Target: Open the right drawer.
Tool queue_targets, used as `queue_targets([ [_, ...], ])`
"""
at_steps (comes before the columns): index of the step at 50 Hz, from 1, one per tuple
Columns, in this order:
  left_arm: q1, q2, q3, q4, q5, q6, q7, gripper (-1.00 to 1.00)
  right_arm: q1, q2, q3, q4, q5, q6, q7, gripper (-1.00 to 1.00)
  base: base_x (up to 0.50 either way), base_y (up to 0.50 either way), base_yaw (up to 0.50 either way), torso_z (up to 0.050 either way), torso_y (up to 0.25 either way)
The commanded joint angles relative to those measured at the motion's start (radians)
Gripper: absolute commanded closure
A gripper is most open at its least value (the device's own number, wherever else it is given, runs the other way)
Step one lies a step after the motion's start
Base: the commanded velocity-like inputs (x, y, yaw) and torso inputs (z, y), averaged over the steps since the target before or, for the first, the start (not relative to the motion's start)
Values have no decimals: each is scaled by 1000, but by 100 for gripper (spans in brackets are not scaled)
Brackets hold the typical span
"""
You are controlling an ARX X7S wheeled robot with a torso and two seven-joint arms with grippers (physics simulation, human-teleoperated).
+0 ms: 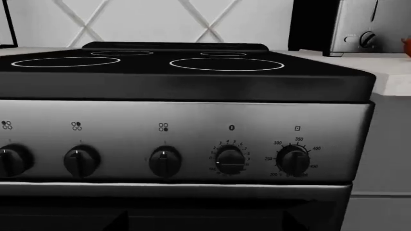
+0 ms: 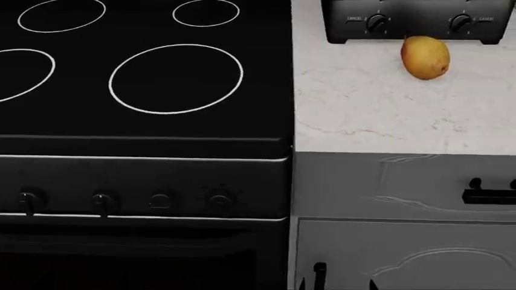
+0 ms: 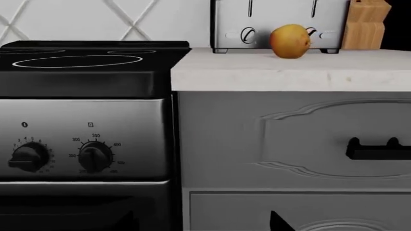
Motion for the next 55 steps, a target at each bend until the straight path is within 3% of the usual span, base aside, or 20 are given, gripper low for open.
queue_targets([
  [1, 0, -14, 16, 3, -13, -1, -18, -100, 0, 15, -17, -4, 15, 0, 17, -100, 0, -320, 0, 0, 0],
  [55, -7, -61, 70, -6, -63, 14, -72, -100, 7, 63, -70, 5, 69, -16, 73, -100, -2, -322, 0, 0, 0],
])
